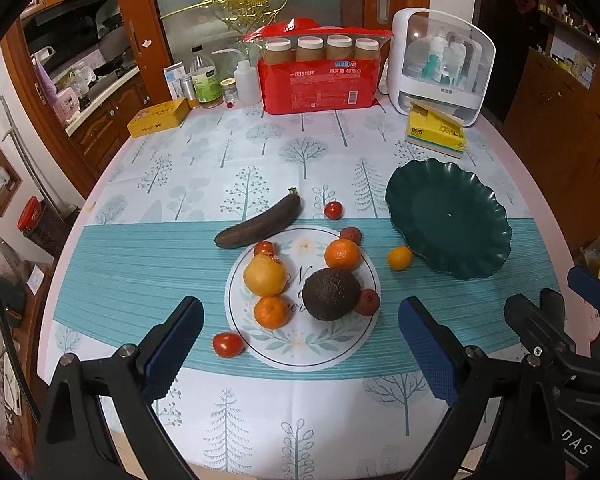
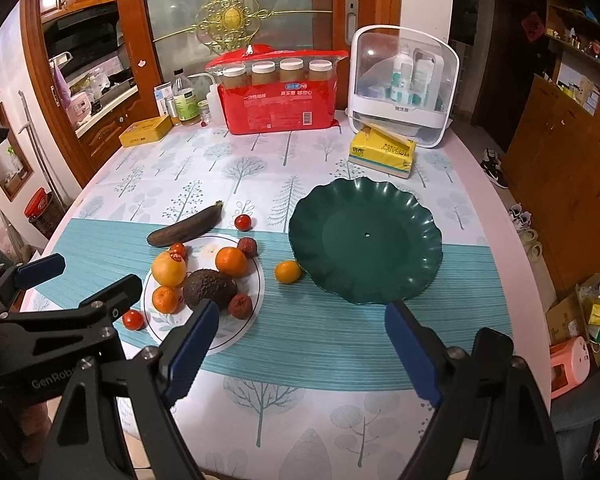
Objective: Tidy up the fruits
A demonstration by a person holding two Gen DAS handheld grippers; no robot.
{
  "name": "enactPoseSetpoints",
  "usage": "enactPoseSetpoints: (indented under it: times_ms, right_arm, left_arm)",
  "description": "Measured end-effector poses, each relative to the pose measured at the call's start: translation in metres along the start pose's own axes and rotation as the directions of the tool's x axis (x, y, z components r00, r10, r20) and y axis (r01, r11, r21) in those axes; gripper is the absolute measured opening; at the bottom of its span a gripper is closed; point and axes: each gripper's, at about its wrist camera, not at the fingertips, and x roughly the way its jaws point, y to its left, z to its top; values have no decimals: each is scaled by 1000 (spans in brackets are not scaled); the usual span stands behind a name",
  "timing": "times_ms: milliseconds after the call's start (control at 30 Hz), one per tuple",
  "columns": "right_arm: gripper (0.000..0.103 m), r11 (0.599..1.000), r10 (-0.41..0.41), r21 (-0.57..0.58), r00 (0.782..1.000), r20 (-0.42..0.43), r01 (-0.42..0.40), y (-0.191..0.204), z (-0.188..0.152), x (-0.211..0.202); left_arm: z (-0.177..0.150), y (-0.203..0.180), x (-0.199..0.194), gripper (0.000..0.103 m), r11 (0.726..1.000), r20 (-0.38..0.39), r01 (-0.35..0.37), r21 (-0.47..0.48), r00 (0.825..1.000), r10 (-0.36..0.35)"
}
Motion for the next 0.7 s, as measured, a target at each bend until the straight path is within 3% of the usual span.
enactPoseSetpoints:
  times_ms: [700]
  right_arm:
    - [87,999,-21,24,1000,-7,21,3,5,8]
  left_arm:
    - [8,3,5,94,999,8,18,29,1000,-18]
